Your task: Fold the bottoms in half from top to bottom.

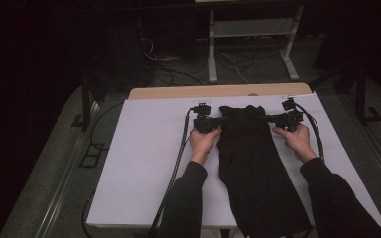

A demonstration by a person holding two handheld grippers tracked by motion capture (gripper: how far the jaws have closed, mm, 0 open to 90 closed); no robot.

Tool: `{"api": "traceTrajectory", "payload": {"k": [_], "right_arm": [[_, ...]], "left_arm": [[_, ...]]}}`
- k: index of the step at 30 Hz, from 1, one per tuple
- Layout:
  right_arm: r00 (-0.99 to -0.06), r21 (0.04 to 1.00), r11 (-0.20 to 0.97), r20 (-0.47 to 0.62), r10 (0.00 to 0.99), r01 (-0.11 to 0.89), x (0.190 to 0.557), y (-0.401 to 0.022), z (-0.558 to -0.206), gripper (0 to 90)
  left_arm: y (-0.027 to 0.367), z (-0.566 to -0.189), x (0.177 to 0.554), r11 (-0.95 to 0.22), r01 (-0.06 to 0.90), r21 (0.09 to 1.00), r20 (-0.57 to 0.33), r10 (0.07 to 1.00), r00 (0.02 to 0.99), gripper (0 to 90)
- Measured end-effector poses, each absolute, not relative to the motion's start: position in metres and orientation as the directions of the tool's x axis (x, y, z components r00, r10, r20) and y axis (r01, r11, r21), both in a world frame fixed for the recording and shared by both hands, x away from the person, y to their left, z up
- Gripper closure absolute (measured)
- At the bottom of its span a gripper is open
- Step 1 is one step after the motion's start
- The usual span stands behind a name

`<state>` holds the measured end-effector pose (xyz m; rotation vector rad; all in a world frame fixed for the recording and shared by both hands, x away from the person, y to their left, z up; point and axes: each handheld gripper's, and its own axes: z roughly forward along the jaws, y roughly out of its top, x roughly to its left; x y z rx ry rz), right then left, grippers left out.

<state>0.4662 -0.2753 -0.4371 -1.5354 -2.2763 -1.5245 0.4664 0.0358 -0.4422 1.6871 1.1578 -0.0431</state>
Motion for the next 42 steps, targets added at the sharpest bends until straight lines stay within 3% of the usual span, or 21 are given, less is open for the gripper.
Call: {"api": "traceTrajectory", "payload": {"k": [35,42], "right_arm": [[-0.562,0.726,0.041,0.493,0.664,0.686,0.401,-0.287,-0.421,83.0],[-0.569,0.719,0.05,0.504,0.649,0.694,0.39,-0.285,-0.422,83.0]], "left_arm": [[0.044,-0.415,0.401,-0.074,0.654,0.752,-0.487,0.607,0.629,86.1],[0.052,-0.418,0.381,-0.047,0.665,0.745,-0.52,0.584,0.624,86.1]]}}
